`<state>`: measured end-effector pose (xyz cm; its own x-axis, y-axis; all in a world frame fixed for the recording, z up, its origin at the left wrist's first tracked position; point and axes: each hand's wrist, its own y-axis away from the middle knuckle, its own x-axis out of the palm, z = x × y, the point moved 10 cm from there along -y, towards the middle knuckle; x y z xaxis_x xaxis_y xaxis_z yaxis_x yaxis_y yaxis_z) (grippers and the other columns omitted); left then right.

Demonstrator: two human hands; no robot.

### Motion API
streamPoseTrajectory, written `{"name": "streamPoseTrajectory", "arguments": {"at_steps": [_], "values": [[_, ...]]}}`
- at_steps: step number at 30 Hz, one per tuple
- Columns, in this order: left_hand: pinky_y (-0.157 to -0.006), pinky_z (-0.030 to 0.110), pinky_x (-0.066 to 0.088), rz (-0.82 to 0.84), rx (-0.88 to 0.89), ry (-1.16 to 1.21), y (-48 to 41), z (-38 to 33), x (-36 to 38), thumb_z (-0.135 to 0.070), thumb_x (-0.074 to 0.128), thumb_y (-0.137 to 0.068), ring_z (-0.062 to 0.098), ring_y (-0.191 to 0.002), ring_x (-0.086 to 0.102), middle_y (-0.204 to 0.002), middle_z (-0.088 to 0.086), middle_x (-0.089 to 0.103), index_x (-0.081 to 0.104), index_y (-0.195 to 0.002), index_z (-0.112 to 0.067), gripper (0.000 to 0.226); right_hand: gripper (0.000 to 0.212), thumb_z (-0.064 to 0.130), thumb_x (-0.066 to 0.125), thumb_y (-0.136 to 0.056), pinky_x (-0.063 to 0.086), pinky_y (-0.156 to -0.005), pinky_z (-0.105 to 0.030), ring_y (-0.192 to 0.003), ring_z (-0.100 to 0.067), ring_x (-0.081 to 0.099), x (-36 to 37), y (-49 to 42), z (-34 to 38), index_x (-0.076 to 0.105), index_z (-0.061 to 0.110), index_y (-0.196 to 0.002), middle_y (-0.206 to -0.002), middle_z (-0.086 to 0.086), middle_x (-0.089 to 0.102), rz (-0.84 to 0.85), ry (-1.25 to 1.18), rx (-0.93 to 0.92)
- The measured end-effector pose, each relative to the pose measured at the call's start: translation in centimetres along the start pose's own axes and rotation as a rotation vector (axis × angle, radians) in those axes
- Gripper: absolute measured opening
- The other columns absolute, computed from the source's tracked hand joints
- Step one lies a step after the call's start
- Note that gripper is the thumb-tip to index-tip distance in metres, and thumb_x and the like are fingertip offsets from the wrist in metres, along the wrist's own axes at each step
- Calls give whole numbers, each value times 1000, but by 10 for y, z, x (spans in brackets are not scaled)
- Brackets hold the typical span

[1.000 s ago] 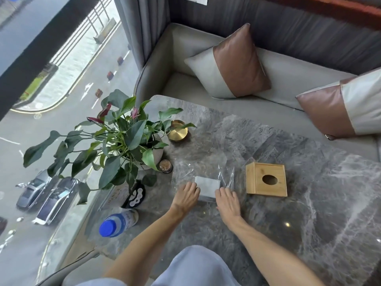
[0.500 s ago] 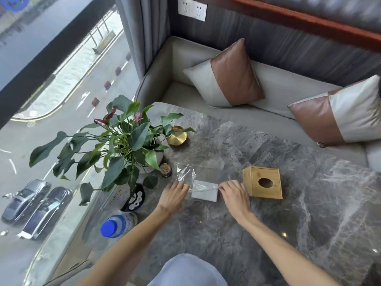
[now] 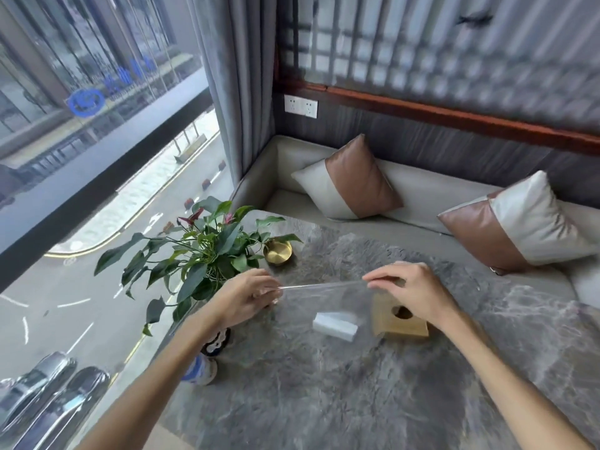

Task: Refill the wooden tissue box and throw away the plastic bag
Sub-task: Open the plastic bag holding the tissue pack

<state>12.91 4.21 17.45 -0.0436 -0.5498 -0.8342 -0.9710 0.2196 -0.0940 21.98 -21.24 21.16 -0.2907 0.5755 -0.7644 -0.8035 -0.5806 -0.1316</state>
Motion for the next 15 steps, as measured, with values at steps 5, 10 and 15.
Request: {"name": "streamPoseTrajectory", "arguments": {"at_steps": [5, 10, 15], "values": [[-70, 6, 49, -116, 43, 149, 26, -86, -66, -59, 54, -88, -4, -83, 66, -92, -19, 72, 76, -99, -20, 47, 21, 45, 73, -75, 50, -74, -9, -84, 4, 70, -82, 49, 58, 79, 39, -94, -87, 29, 74, 24, -80, -103], [-74, 5, 51, -261, 105, 56, 42, -185, -125, -48, 60, -86, -15, -82, 66, -88, -46, 64, 78, -100, -20, 35, 18, 40, 77, -70, 52, -72, -8, -80, 2, 72, -155, 82, 78, 81, 37, -88, -85, 24, 77, -11, -213, -149], [-65, 6, 53, -422, 118, -34, 62, -264, -162, -28, 61, -86, -6, -65, 69, -73, -38, 66, 77, -94, -19, 20, 18, 36, 80, -70, 50, -70, -14, -76, -4, 69, -207, 109, 94, 81, 35, -88, -84, 4, 81, -9, -397, -194]]}}
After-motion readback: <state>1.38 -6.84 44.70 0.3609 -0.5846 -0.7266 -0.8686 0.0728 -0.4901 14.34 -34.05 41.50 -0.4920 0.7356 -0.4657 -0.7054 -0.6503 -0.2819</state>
